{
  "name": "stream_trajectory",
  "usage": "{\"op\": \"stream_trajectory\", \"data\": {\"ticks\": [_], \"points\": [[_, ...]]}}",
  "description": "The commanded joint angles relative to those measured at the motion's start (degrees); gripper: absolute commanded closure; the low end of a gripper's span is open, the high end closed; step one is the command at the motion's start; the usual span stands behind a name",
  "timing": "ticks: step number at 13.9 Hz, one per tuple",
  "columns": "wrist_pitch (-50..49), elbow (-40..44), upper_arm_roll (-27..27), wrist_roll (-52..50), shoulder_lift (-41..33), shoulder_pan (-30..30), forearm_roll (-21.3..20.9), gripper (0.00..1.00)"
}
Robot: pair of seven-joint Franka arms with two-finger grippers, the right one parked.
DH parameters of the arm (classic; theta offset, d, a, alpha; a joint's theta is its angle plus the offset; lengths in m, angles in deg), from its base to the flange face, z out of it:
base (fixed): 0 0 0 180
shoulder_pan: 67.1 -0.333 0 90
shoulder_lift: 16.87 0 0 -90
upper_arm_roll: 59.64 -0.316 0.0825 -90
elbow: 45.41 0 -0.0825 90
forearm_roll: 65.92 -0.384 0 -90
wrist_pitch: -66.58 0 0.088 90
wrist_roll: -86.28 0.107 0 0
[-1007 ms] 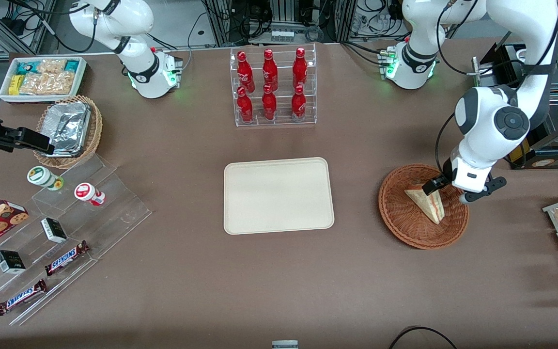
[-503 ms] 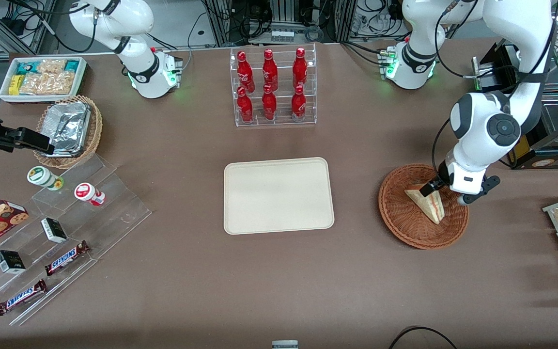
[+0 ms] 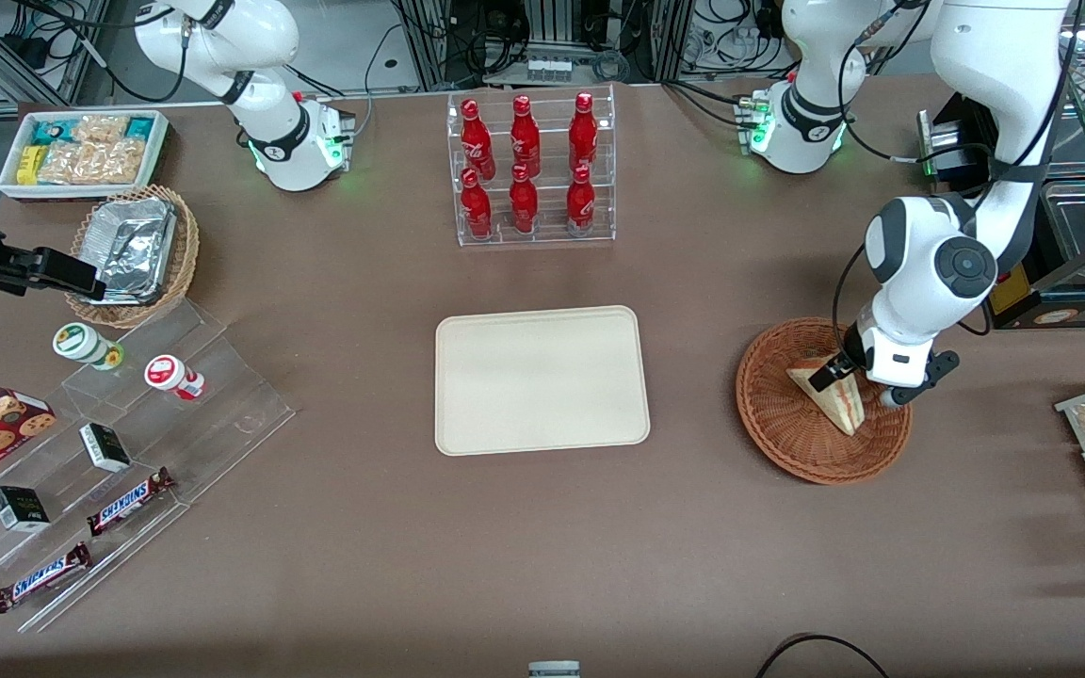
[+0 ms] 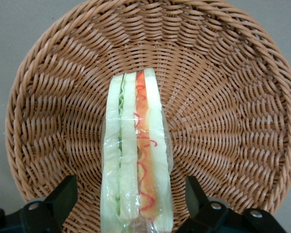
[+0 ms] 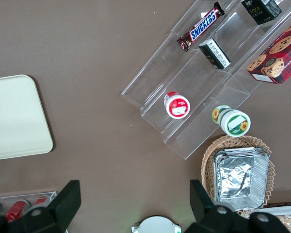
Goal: Place sandwich from basket to tray
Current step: 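Close the left gripper on the sandwich's crust edge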
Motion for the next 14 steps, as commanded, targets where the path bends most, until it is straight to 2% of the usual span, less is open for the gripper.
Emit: {"op": "stream_trajectory", "data": {"ticks": [1,2,6,10,14], "points": [[0.31,0.35,0.01,-0.89,0.14,0.27,0.88,0.83],[-0.3,0.44,0.01,-0.71,-0.13,0.27,0.88,1.0],[-4.15,2.54,0.01,1.3,-0.65,0.18,0.79,1.0],[-21.98,14.47,0.62,6.59,-0.04,0.7,0.79,1.0],[-24.91,18.1,1.33,7.03,0.48,5.79,0.27,1.0]]}}
